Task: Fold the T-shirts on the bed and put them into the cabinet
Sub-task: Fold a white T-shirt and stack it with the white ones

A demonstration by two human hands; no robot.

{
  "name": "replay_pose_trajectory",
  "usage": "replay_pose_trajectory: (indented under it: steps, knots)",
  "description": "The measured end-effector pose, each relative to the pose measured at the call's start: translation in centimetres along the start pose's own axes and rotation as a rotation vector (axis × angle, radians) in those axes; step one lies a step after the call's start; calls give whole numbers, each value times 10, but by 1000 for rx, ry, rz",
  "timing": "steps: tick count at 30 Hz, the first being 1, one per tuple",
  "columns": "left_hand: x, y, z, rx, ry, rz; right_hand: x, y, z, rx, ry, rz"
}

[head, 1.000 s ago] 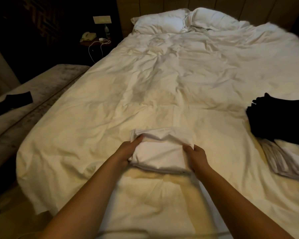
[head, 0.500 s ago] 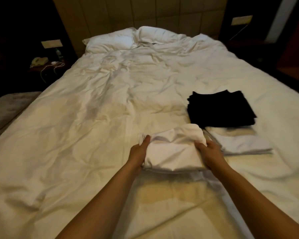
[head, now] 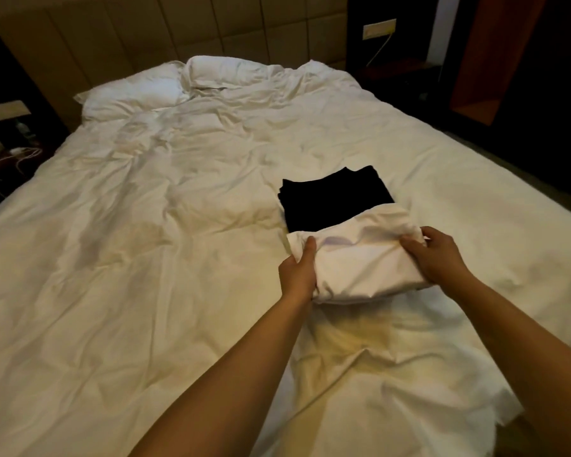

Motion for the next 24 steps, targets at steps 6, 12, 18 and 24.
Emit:
replay_pose_trajectory:
  steps: [6,12,18,24]
  knots:
    - [24,-17,38,94,107,-27,49,24,-3,-71,6,41]
    - [38,-32,43,251,38,-49,73,46,16,-249,-43,115]
    - [35,-37,35,183,-111,-120,69,42,14,-120,-99,218]
    - [30,-43,10,158,-161,-166,26,40,12,-95,-118,169]
Point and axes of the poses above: each hand's wrist, its own x-axis towards the middle knuckle, its own z-axis out of the palm, y = z × x, the point moved 2 cm from there along x, towards the middle knuckle, and after that the axes turned 10 degrees about z, right-handed, at the moved point
